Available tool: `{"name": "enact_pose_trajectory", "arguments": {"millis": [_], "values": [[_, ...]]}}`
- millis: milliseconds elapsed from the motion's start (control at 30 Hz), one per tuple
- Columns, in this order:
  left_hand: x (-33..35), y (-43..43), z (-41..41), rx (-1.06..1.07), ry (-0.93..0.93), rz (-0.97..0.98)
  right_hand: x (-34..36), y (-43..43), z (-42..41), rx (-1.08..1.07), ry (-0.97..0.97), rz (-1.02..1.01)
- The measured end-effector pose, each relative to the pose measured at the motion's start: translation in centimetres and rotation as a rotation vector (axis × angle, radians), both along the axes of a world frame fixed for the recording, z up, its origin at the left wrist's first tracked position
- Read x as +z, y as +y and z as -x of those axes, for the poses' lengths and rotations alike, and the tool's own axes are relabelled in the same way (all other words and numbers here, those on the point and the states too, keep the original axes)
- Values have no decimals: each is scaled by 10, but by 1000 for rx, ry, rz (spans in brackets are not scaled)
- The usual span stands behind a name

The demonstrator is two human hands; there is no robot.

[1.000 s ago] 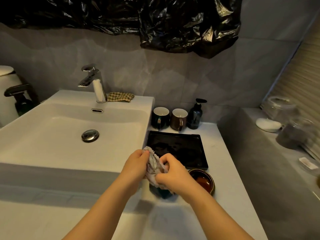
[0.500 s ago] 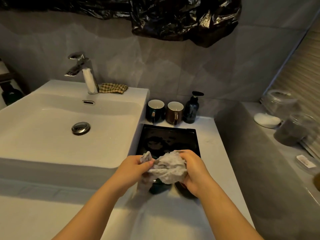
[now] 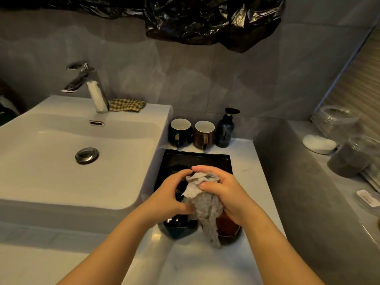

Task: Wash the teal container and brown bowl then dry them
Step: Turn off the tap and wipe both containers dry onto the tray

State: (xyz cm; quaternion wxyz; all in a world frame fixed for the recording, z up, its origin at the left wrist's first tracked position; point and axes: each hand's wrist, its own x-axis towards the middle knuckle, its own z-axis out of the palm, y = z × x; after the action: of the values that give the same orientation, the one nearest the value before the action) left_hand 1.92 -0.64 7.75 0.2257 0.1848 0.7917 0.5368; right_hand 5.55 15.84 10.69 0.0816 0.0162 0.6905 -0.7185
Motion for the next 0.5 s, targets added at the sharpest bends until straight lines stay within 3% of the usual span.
{"name": "enact_pose_trajectory", "arguments": {"millis": [67, 200, 333, 400, 500], "values": [[2, -1, 3, 10, -54, -30, 4, 0, 0, 31, -12, 75], [11, -9, 6, 107, -130, 34, -2, 7, 1, -145, -74, 158], [17, -11, 6, 205, -271, -117, -17, 5, 4, -285, -165, -54], [21, -12, 4, 219, -362, -195, -20, 3, 4, -385, -195, -45], [22, -11, 3, 249, -396, -242, -24, 0, -1, -267, -262, -134]]}}
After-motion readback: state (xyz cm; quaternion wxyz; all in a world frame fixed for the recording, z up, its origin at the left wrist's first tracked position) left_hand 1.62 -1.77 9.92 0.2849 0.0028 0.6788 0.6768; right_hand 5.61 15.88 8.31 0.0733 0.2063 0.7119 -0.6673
